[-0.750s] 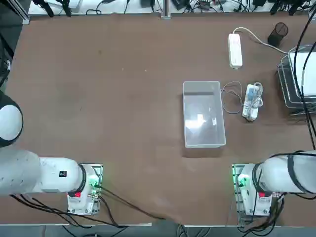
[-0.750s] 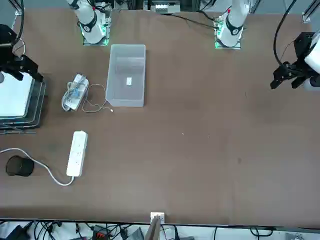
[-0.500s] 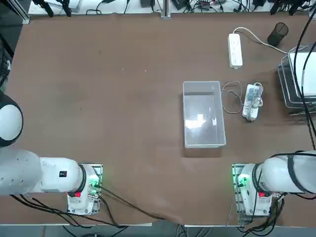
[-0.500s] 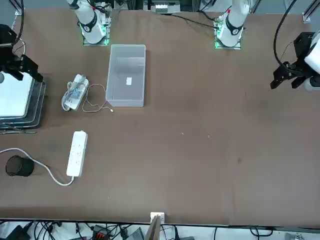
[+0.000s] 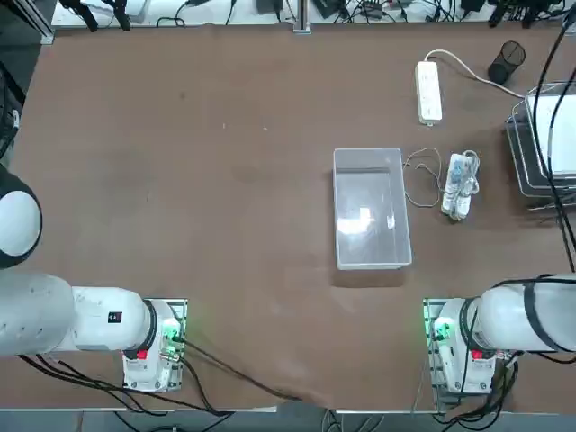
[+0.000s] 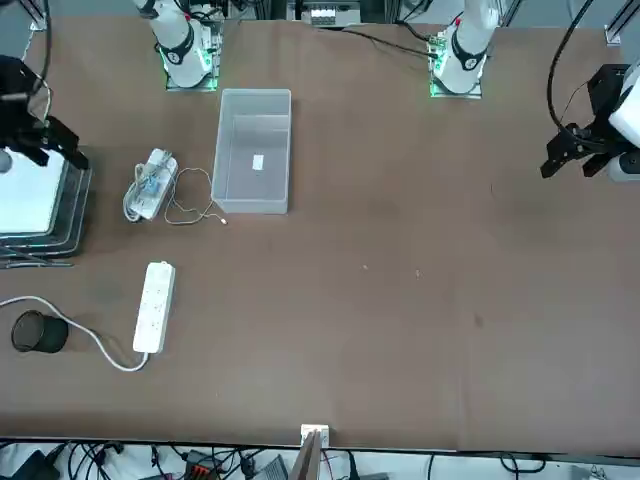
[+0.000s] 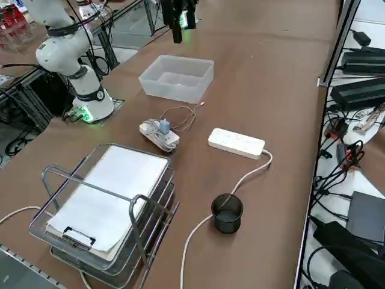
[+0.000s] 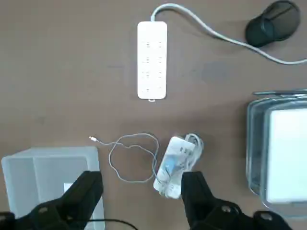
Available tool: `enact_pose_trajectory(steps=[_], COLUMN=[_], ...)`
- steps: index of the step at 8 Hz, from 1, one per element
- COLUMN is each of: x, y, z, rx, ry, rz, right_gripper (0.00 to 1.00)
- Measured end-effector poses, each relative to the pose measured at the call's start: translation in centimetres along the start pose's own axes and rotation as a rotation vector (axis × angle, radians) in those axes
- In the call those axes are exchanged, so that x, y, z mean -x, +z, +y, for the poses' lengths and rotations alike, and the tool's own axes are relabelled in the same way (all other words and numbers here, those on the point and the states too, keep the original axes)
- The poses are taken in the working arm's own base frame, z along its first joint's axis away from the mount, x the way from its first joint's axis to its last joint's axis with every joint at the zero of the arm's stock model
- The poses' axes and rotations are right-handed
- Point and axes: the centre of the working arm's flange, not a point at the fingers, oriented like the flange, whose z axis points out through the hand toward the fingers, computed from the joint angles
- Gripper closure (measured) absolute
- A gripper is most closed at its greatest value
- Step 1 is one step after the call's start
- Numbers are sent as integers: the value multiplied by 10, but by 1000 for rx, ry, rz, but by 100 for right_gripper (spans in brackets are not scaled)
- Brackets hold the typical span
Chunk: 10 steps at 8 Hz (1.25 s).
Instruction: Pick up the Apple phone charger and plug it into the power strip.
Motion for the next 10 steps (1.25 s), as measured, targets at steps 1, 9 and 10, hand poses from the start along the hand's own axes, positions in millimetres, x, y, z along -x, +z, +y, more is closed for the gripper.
enact_pose_trajectory(steps=[1,9,10], x=[-4,57,65], y=[31,277,291], z=[-13,-57,-47], rx=[7,337,352], ry=[20,241,253], rz=[-12,-61,-60], right_gripper=[0,0,0])
